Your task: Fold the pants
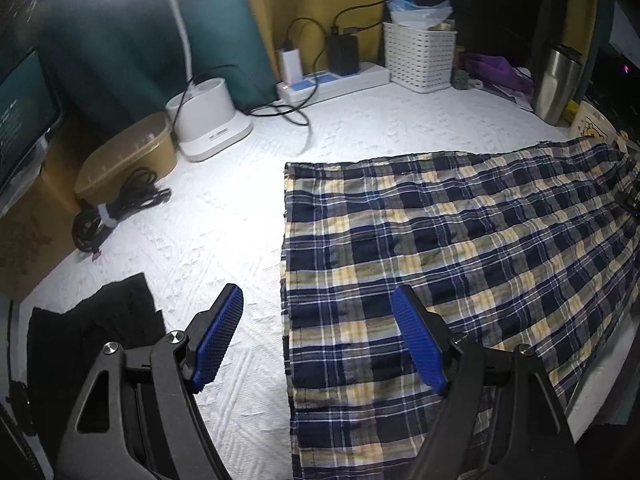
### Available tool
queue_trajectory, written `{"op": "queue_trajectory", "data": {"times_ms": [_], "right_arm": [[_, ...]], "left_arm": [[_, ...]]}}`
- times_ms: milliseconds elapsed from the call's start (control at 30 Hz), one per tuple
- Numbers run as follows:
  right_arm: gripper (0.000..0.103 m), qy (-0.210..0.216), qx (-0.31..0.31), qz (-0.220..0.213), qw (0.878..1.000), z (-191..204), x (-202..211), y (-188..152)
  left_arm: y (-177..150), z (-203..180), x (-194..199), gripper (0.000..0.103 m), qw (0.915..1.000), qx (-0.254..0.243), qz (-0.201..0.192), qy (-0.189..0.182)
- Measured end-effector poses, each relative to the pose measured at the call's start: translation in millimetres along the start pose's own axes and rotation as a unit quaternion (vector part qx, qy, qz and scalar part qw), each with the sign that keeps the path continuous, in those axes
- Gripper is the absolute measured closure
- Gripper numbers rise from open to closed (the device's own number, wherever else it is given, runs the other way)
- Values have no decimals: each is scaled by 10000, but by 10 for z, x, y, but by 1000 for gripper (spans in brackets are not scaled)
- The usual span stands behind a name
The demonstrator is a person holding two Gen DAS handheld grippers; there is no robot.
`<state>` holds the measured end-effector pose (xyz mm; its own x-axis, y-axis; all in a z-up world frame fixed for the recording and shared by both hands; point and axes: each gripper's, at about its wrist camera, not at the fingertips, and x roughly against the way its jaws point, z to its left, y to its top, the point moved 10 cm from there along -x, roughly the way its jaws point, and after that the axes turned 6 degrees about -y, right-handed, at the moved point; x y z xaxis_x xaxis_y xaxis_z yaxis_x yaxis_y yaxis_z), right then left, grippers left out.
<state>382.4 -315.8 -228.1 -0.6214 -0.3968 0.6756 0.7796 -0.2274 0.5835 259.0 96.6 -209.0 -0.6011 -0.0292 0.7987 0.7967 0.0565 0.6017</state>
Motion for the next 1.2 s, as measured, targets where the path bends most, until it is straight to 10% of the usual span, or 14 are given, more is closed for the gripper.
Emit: {"op": "queue_trajectory", "data": {"times_ms": [400,1200], "right_arm": [[93,-218,65,-336,9992,-166,410,159],[93,-394,861,-522,9941,796,641,203]], "left_arm": [[151,-296,73,25,9994,-148,-257,-163],[127,73,281,25,9949,-20,-947,-359]]}}
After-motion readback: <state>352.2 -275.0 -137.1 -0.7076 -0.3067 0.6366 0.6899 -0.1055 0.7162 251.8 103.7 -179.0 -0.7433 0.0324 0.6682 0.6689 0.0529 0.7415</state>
